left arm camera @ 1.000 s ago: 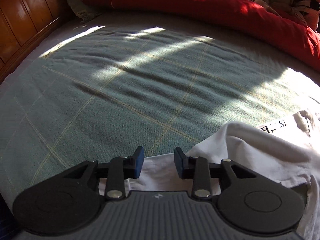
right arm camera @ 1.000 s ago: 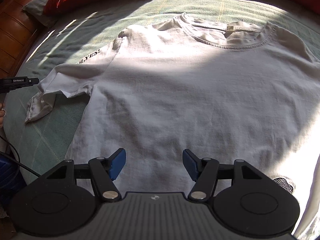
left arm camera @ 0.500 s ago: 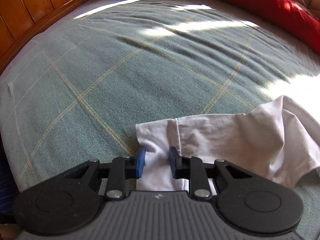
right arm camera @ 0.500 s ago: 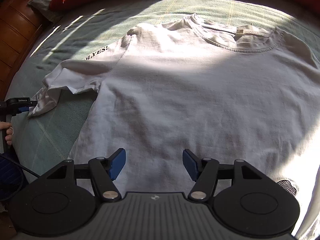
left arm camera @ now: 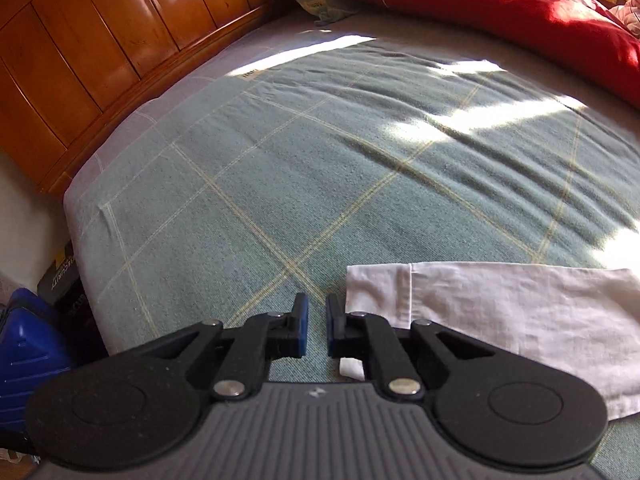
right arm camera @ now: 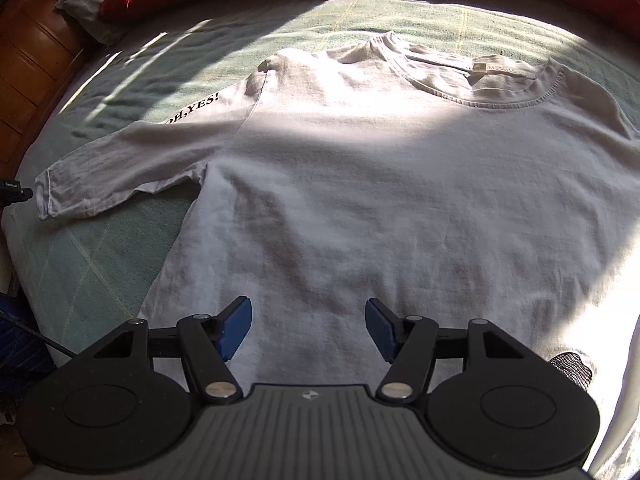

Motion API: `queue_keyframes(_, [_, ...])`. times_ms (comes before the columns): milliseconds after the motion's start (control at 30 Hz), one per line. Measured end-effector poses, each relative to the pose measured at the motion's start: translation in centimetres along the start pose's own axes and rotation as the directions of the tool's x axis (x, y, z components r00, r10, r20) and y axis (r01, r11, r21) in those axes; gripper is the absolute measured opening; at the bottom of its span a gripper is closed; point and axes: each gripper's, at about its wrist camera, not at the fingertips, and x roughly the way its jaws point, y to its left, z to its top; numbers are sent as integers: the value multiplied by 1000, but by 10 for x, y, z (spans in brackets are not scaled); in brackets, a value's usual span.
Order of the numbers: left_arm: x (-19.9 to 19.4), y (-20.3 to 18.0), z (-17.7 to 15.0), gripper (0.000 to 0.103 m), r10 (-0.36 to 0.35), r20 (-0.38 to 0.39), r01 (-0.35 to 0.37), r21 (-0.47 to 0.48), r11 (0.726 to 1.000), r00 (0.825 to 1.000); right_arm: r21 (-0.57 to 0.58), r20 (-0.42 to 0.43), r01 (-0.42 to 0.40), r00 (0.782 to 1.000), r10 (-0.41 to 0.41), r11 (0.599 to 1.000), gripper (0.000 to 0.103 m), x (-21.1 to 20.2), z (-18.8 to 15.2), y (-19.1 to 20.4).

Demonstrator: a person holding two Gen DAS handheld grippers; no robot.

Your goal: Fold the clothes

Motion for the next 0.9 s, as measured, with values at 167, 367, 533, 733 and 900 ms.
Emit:
queue_keyframes(167, [-11, -27, -8, 14, -103, 10, 103, 35, 994, 995, 4, 8, -3, 1000, 2, 1000, 68, 0, -1, 1])
queue_keyframes(367, [-38, -135, -18, 38, -437, -31, 433, 211, 876, 899, 28, 17, 0, 1000, -1, 1000, 68, -1, -1, -7])
queue_keyframes(533, [-51, -226, -39, 49, -565, -103, 556, 384, 737, 819, 53, 24, 3, 1000, -4, 999, 68, -2, -2, -15])
queue_keyframes(733, [-31, -232, -54, 68, -387, -78, 380, 440, 814, 919, 89, 33, 10, 999, -13, 996, 70, -5, -5, -29])
queue_keyframes(900, [-49, -213, -45, 65, -390, -82, 393, 351, 850, 917, 145, 40, 31, 999, -37, 989, 70, -7, -12, -53])
